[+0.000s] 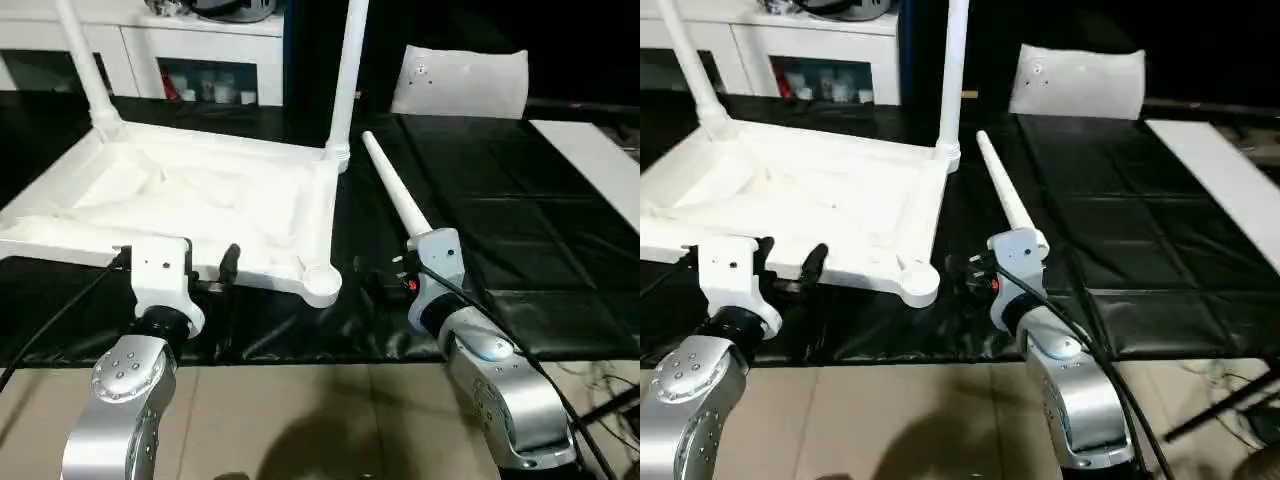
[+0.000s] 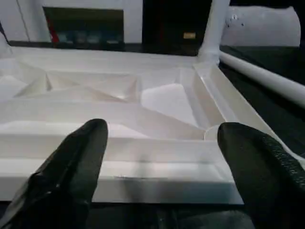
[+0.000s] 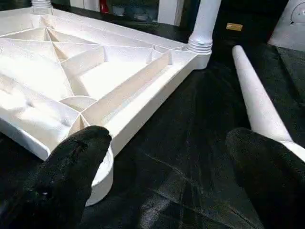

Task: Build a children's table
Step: Move to table

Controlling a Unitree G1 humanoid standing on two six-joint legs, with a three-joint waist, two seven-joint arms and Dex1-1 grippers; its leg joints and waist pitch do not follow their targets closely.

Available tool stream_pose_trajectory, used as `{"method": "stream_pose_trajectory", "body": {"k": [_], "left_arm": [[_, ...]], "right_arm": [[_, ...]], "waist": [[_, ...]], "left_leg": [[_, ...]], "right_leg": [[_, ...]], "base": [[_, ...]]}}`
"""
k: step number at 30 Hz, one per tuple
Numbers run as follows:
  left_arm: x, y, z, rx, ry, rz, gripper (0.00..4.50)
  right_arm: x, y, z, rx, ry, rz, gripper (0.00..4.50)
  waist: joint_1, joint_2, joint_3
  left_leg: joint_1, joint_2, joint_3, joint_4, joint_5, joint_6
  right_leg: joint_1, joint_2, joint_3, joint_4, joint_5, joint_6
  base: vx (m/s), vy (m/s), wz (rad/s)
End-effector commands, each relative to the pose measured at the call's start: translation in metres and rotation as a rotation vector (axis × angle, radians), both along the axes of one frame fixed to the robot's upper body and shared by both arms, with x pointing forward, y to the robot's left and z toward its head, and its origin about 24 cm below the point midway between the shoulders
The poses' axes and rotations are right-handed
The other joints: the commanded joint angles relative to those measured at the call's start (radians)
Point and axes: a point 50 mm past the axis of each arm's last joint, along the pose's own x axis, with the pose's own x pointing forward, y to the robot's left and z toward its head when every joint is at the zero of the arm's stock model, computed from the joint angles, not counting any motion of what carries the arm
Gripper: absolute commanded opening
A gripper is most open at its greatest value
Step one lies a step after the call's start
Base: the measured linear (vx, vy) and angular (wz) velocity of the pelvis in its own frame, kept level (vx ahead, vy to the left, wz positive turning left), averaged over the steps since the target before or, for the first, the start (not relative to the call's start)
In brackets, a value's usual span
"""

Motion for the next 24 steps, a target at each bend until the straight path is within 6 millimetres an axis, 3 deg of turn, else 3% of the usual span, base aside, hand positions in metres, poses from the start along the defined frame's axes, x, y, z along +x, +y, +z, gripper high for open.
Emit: {"method": "stream_pose_trajectory", "body": {"k": [1, 3, 4, 5, 6, 7, 8, 9, 10, 11, 12, 13, 14, 15, 16, 17, 18, 19, 20, 21, 22, 23, 24], "left_arm": [[0.0007, -0.0011, 0.0017, 0.006, -0.007, 0.0, 4.39], [0.0015, -0.0012, 0.0023, 0.007, -0.009, 0.001, 4.46], [0.0015, -0.0011, 0.0024, 0.007, -0.008, 0.002, 4.46], [0.0011, -0.0006, 0.0023, 0.01, -0.007, 0.004, 4.46], [0.0008, -0.0002, 0.0023, 0.012, -0.007, 0.005, 4.46], [-0.0002, 0.0001, 0.002, 0.018, -0.003, 0.003, 4.46], [-0.0005, -0.0001, 0.0019, 0.019, -0.001, 0.002, 4.46], [-0.0005, -0.0002, 0.0024, 0.016, -0.003, 0.0, 4.46], [0.0001, -0.0004, 0.0033, 0.013, -0.006, -0.002, 4.46], [0.0004, -0.0006, 0.0035, 0.012, -0.007, -0.004, 4.46], [0.0006, -0.0007, 0.0036, 0.01, -0.008, -0.004, 4.46], [0.0015, -0.0013, 0.0037, 0.009, -0.009, -0.007, 4.46], [0.0016, -0.0015, 0.0037, 0.01, -0.009, -0.008, 4.46], [0.0019, -0.0017, 0.0036, 0.01, -0.009, -0.009, 4.46], [0.0021, -0.002, 0.0036, 0.01, -0.009, -0.01, 4.46], [0.0021, -0.002, 0.0036, 0.01, -0.009, -0.01, 4.46], [0.0023, -0.0022, 0.0035, 0.01, -0.009, -0.011, 4.46], [0.0026, -0.0029, 0.0037, 0.009, -0.011, -0.015, 4.46], [0.0026, -0.0033, 0.0038, 0.009, -0.012, -0.018, 4.46], [0.0026, -0.0035, 0.0039, 0.008, -0.013, -0.02, 4.46], [0.0027, -0.0034, 0.0042, 0.01, -0.014, -0.021, 4.46], [0.0027, -0.0026, 0.0041, 0.01, -0.015, -0.019, 4.46], [0.0027, -0.0025, 0.0041, 0.01, -0.015, -0.018, 4.46]], "right_arm": [[0.0057, -0.0008, 0.0067, 0.006, -0.032, 0.008, 4.5], [0.0058, 0.0017, 0.0051, 0.0, -0.031, 0.027, 4.5], [0.0058, 0.0021, 0.0041, -0.003, -0.029, 0.032, 4.5], [0.0057, 0.0026, 0.0032, -0.006, -0.028, 0.037, 4.5], [0.0056, 0.003, 0.0027, -0.008, -0.028, 0.04, 4.5], [0.0059, 0.0029, 0.0024, -0.007, -0.028, 0.041, 4.5], [0.0062, 0.0027, 0.0024, -0.005, -0.027, 0.041, 4.5], [0.0065, 0.0027, 0.0023, -0.006, -0.027, 0.041, 4.5], [0.0071, 0.003, 0.0026, -0.008, -0.031, 0.043, 4.5], [0.0073, 0.003, 0.0027, -0.009, -0.032, 0.043, 4.5], [0.0075, 0.003, 0.0027, -0.01, -0.033, 0.043, 4.5], [0.0076, 0.0028, 0.0029, -0.011, -0.036, 0.044, 4.5], [0.0075, 0.0029, 0.003, -0.011, -0.037, 0.045, 4.5], [0.0073, 0.003, 0.0029, -0.012, -0.037, 0.048, 4.5], [0.0071, 0.0032, 0.0027, -0.013, -0.036, 0.053, 4.5], [0.0071, 0.0032, 0.0027, -0.013, -0.036, 0.053, 4.5], [0.0069, 0.0035, 0.0025, -0.015, -0.035, 0.059, 4.5], [0.0065, 0.004, 0.0021, -0.022, -0.032, 0.07, 4.5], [0.0062, 0.0045, 0.0019, -0.028, -0.03, 0.078, 4.5], [0.006, 0.0048, 0.0018, -0.031, -0.03, 0.082, 4.5], [0.0064, 0.0038, 0.0032, -0.028, -0.033, 0.076, 4.5], [0.0069, 0.0015, 0.0049, -0.013, -0.035, 0.051, 4.5], [0.0071, 0.0009, 0.0053, -0.009, -0.035, 0.044, 4.5]], "waist": [[-0.022, 0.018, -0.023], [-0.033, 0.018, -0.015], [-0.046, 0.02, -0.012], [-0.047, 0.026, -0.014], [-0.047, 0.024, -0.011], [-0.032, -0.002, -0.014], [-0.019, -0.017, -0.016], [0.001, -0.027, -0.021], [0.03, -0.019, -0.035], [0.035, -0.021, -0.039], [0.036, -0.009, -0.044], [0.029, 0.014, -0.045], [0.02, 0.024, -0.055], [0.004, 0.038, -0.065], [-0.032, 0.032, -0.067], [-0.034, 0.021, -0.072], [-0.047, 0.014, -0.068], [-0.044, 0.002, -0.065], [-0.019, -0.037, -0.073], [0.007, -0.022, -0.063], [0.023, -0.03, -0.083], [0.012, -0.022, -0.088], [0.014, -0.005, -0.066]], "left_leg": [[0.046, 0.112, -0.063, -0.11, -0.568, -0.011], [0.072, 0.116, -0.063, -0.11, -0.67, -0.017], [0.071, 0.135, -0.07, -0.131, -0.737, -0.02], [0.04, 0.173, -0.083, -0.185, -0.794, -0.025], [0.047, 0.164, -0.072, -0.195, -0.804, -0.028], [0.054, 0.091, -0.04, -0.12, -0.672, -0.018], [0.047, 0.046, -0.017, -0.053, -0.49, 0.012], [0.027, 0.024, -0.01, 0.013, -0.295, 0.052], [-0.043, 0.02, -0.034, 0.044, -0.083, 0.077], [-0.052, 0.022, -0.038, 0.028, -0.054, 0.08], [-0.035, 0.031, -0.032, -0.021, -0.021, 0.084], [-0.016, 0.072, -0.045, -0.076, -0.035, 0.088], [0.02, 0.104, -0.066, -0.091, -0.042, 0.095], [0.075, 0.151, -0.106, -0.109, -0.051, 0.122], [0.162, 0.219, -0.175, -0.131, -0.068, 0.235], [0.18, 0.209, -0.175, -0.117, -0.005, 0.295], [0.157, 0.142, -0.14, -0.095, 0.098, 0.368], [0.121, 0.081, -0.095, -0.075, 0.1, 0.366], [0.004, -0.044, -0.016, -0.001, 0.038, 0.336], [-0.036, -0.038, -0.028, 0.052, -0.031, 0.287], [-0.142, 0.007, -0.063, 0.128, 0.025, 0.172], [-0.11, 0.009, -0.065, 0.105, 0.047, 0.086], [-0.115, 0.027, -0.058, 0.05, 0.086, 0.063]], "right_leg": [[0.019, -0.135, 0.049, -0.115, -0.635, 0.039], [0.012, -0.124, 0.023, -0.123, -0.68, 0.046], [0.027, -0.115, 0.004, -0.098, -0.628, 0.048], [0.065, -0.115, 0.027, 0.017, -0.449, 0.029], [0.045, -0.121, 0.05, 0.037, -0.341, 0.001], [0.028, -0.163, 0.089, -0.072, -0.587, -0.003], [0.037, -0.197, 0.113, -0.122, -0.799, 0.025], [0.058, -0.234, 0.146, -0.154, -0.946, 0.052], [0.117, -0.243, 0.173, -0.135, -0.935, 0.039], [0.121, -0.219, 0.159, -0.124, -0.845, 0.019], [0.108, -0.159, 0.115, -0.108, -0.679, -0.021], [0.097, -0.117, 0.075, -0.081, -0.505, -0.044], [0.075, -0.098, 0.058, -0.05, -0.406, -0.051], [0.039, -0.089, 0.043, -0.005, -0.304, -0.057], [-0.06, -0.103, 0.05, 0.098, -0.163, -0.042], [-0.088, -0.107, 0.06, 0.111, -0.126, -0.024], [-0.098, -0.12, 0.083, 0.094, -0.048, -0.025], [-0.064, -0.123, 0.093, 0.049, 0.0, -0.047], [0.081, -0.145, 0.177, -0.011, -0.006, -0.138], [0.126, -0.23, 0.245, -0.061, -0.085, -0.223], [0.186, -0.287, 0.147, -0.051, -0.045, -0.186], [0.155, -0.227, 0.183, -0.051, -0.025, -0.213], [0.146, -0.184, 0.148, -0.055, -0.042, -0.287]], "base": [[0.0, 0.0, 0.0], [0.0, 0.0, 0.0], [0.0, 0.0, 0.0], [0.0, 0.0, 0.0], [0.0, 0.0, 0.0], [0.07, -0.077, -0.01], [0.07, -0.077, -0.01], [0.109, -0.066, -0.01], [0.111, -0.027, -0.08], [0.111, -0.027, -0.08], [0.118, 0.003, 0.0], [0.134, 0.028, 0.05], [0.134, 0.028, 0.05], [0.197, 0.032, 0.05], [0.217, 0.012, 0.12], [0.217, 0.012, 0.12], [0.172, -0.007, 0.1], [0.15, -0.031, 0.09], [0.15, -0.031, 0.09], [0.15, -0.038, 0.02], [0.136, -0.015, 0.1], [0.136, -0.015, 0.1], [0.13, 0.001, 0.15]]}}
